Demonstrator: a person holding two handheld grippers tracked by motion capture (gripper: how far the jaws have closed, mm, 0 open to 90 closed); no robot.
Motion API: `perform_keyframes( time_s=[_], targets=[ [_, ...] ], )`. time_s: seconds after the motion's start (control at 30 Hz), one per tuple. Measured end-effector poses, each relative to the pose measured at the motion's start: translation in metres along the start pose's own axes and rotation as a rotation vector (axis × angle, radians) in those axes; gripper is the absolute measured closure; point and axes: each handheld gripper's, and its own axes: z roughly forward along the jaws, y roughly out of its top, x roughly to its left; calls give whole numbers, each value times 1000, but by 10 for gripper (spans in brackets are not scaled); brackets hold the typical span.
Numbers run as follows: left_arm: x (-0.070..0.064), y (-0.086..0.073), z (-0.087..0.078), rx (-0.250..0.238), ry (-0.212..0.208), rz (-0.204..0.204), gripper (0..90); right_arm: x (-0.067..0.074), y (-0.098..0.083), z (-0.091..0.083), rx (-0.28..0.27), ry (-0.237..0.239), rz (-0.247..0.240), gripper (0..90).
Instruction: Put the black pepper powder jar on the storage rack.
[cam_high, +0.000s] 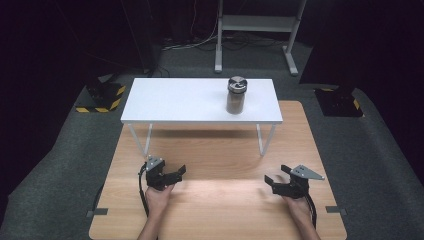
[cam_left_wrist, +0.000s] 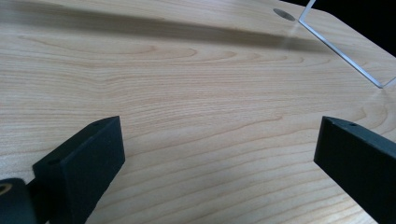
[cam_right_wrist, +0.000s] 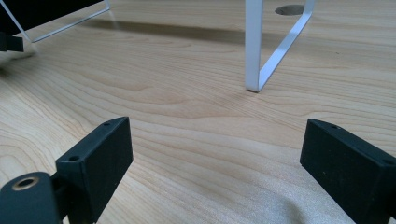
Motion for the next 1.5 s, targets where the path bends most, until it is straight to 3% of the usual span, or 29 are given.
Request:
perform_keyframes(
  time_s=[1.5],
  targets=[
    [0,0,0,0,3,-8,20,3,-1,1,-3,0,-21,88]
  ],
)
